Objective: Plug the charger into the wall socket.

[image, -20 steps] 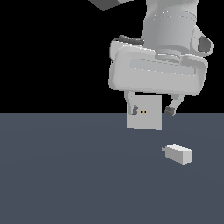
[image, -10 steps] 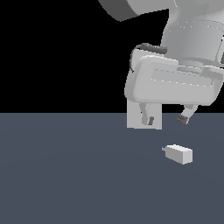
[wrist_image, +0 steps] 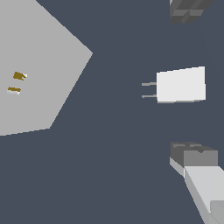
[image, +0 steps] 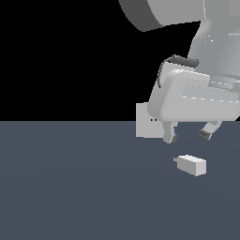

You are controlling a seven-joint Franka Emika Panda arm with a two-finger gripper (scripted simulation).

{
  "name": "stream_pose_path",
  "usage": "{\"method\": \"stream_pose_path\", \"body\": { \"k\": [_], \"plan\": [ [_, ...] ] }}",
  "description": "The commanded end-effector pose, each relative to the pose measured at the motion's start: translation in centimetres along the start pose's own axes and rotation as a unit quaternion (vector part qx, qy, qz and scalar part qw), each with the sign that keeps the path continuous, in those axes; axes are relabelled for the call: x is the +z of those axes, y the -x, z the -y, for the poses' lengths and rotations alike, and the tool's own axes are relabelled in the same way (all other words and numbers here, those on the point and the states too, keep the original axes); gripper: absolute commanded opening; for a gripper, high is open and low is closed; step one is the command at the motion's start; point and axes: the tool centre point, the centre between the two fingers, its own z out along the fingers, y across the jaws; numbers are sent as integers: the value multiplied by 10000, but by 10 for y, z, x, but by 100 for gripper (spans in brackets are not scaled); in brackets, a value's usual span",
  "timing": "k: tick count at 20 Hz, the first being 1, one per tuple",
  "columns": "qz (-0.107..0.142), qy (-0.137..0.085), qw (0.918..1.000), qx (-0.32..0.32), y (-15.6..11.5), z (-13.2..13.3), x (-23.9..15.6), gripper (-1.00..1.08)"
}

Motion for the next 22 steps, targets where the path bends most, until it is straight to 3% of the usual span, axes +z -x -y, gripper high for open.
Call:
{"method": "stream_pose_path", "body": {
  "k": [1,14,22],
  "plan": [
    [-45,-10,10000,-48,2,-3,2,100],
    [-76,-23,9999,-87,5,-6,7,100],
    [-70,-22,9999,-91,16,-5,33,100]
  ]
}}
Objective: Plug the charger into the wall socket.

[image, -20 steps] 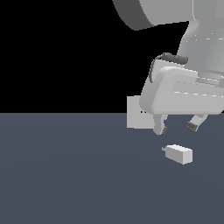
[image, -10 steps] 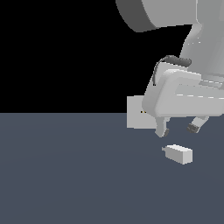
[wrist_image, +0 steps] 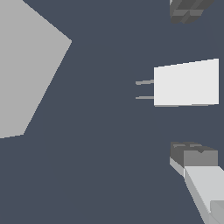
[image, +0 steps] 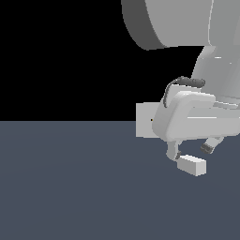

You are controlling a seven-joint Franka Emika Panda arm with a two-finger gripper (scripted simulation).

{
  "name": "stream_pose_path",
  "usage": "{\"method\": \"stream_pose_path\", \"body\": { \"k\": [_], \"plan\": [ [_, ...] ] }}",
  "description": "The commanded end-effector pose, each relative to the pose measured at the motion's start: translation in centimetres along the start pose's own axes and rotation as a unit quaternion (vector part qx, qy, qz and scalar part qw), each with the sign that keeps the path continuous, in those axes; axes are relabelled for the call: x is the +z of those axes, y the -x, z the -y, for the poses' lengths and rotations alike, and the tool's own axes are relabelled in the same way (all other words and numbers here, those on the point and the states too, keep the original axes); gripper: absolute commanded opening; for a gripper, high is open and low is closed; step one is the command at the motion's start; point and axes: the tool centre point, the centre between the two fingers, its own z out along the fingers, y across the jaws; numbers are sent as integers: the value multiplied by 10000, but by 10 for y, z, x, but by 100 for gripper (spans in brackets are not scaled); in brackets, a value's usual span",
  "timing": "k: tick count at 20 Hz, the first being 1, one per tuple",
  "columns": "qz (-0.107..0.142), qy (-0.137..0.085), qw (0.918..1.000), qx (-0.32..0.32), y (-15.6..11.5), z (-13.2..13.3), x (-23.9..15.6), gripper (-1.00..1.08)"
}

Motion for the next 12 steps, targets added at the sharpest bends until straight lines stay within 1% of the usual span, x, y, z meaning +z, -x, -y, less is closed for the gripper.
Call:
{"method": "stream_pose_path", "body": {
  "k": [1,9,10,12],
  "plan": [
    [4,-2,10000,-1,5,0,10,100],
    [3,-3,10000,-3,10,0,25,100],
    [3,-3,10000,-3,10,0,25,-100],
    [3,-3,10000,-3,10,0,25,-100]
  ]
}}
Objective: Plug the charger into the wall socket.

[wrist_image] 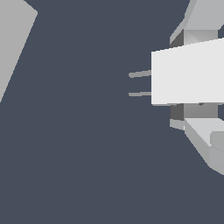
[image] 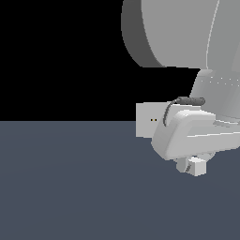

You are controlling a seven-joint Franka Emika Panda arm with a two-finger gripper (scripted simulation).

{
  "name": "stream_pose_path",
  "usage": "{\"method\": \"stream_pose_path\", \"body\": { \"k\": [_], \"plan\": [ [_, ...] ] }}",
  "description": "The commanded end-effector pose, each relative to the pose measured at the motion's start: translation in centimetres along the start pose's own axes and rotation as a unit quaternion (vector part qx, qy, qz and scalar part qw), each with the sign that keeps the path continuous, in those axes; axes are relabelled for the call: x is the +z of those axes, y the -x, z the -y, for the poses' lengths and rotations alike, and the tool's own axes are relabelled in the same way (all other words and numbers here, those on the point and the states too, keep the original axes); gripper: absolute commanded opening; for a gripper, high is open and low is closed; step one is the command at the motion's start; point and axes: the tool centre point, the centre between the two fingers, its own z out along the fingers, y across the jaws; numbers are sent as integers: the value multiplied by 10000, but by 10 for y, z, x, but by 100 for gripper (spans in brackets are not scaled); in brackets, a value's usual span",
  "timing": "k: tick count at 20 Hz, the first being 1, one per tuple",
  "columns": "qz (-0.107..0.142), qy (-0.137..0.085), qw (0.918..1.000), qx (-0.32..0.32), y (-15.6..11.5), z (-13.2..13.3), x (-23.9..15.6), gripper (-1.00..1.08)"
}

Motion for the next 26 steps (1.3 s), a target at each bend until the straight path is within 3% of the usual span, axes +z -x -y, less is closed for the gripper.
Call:
{"method": "stream_pose_path", "body": {
  "k": [1,14,26],
  "plan": [
    [-2,2,10000,1,0,0,1,-100],
    [-3,52,9999,120,-3,3,-3,-100],
    [-28,418,9942,992,-24,20,-21,-100]
  ]
}}
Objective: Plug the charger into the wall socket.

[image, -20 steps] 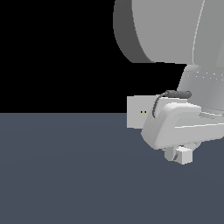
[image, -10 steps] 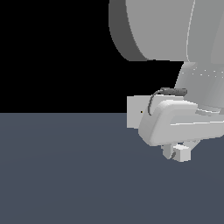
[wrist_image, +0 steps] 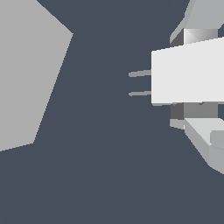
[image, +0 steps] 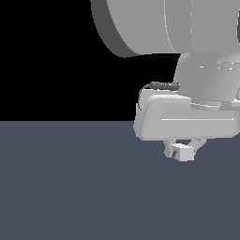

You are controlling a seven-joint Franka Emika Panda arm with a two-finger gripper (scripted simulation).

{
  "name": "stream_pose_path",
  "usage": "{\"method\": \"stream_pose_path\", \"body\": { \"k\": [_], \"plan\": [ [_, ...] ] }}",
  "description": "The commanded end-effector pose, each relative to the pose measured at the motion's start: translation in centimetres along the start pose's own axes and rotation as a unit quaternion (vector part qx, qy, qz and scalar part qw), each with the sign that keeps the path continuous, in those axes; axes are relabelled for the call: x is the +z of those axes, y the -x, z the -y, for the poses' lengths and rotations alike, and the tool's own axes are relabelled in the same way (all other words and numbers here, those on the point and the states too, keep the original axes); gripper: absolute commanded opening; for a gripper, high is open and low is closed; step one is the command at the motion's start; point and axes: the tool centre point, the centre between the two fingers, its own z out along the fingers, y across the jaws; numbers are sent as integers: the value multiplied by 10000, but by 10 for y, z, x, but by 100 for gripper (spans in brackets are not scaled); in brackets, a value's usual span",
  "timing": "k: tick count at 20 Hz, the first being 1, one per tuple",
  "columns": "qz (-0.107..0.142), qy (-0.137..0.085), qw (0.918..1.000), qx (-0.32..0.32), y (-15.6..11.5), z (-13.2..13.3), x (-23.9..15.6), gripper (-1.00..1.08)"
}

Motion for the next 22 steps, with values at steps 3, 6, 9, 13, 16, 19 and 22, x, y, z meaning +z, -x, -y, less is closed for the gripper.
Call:
{"method": "stream_pose_path", "body": {
  "k": [3,6,9,13,16,19,22],
  "plan": [
    [-17,167,9990,403,-10,8,-9,-100],
    [-25,272,9975,659,-17,13,-15,-100],
    [-30,364,9955,880,-23,17,-19,-100],
    [-34,469,9924,1135,-30,22,-24,-100],
    [-34,540,9900,1305,-35,25,-28,-100],
    [-33,607,9873,1464,-39,27,-31,-100],
    [-31,672,9846,1616,-44,30,-34,-100]
  ]
}}
